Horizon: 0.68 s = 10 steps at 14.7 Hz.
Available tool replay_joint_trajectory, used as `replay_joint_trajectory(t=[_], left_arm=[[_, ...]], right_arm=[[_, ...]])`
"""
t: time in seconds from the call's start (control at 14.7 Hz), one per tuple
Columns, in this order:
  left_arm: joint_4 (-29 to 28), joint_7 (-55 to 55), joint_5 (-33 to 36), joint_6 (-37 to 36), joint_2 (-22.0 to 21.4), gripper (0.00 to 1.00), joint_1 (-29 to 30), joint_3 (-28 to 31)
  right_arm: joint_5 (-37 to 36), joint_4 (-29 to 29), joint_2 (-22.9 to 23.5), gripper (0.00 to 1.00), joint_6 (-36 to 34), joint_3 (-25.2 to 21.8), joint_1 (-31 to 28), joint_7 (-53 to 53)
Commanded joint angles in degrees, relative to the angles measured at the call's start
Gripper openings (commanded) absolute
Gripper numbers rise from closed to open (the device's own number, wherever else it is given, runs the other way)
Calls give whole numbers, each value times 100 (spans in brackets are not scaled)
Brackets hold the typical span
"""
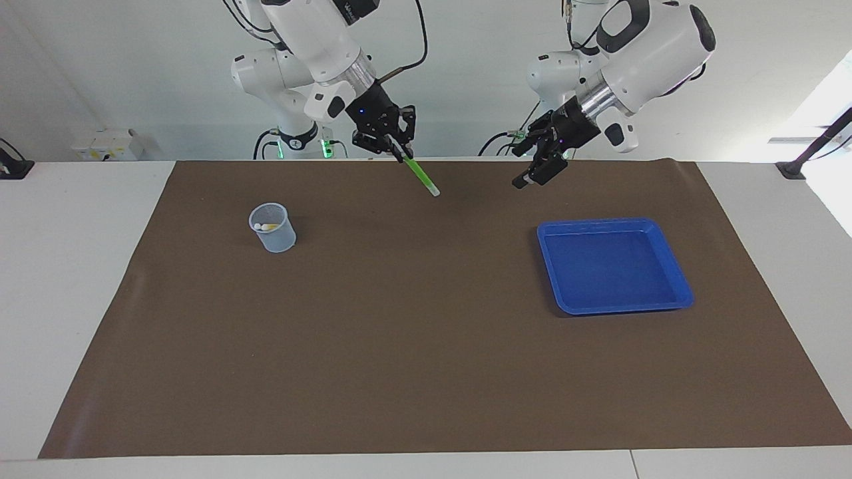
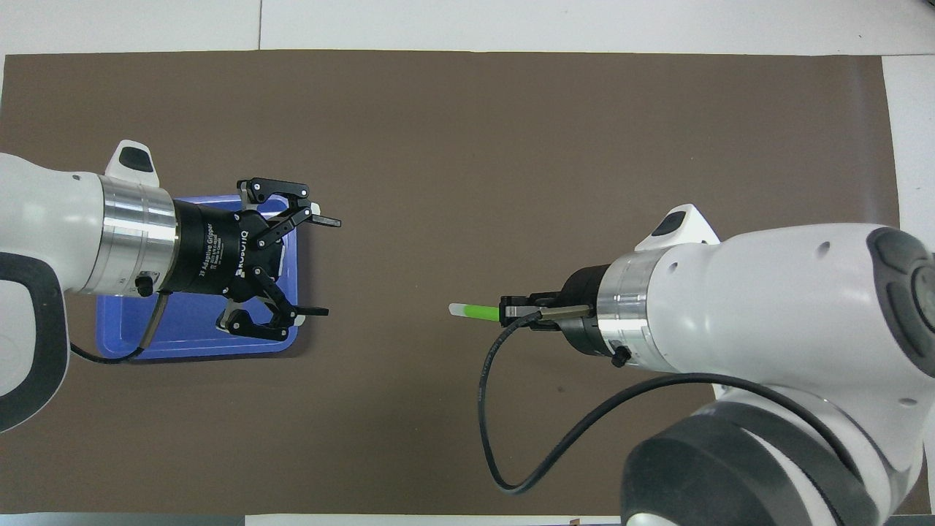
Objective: Right arm passes pens to left for tray arrangement
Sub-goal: 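Lift the green pen with the right gripper while the left gripper approaches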
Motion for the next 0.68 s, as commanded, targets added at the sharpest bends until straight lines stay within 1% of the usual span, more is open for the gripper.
replay_joint_trajectory(t=[0.0, 0.07, 0.34, 0.48, 0.61], left_arm=[[-473, -247, -538, 398, -110, 100, -27, 4], [-570, -265, -626, 486, -101, 100, -114, -13], [-983, -248, -1512, 873, -40, 100, -167, -5], [-1080, -169, -1663, 1232, -13, 100, -342, -14], [-1080, 216, -1760, 1217, 31, 100, -404, -22]], right_arm=[[142, -168, -75, 0, 452, -16, 257, 666], [142, -168, -66, 0, 541, -16, 345, 886], [142, -247, -66, 0, 1024, -16, 513, 1310], [168, -247, -40, 0, 1130, 11, 661, 1398], [168, -396, -49, 0, 1428, 19, 715, 1451]])
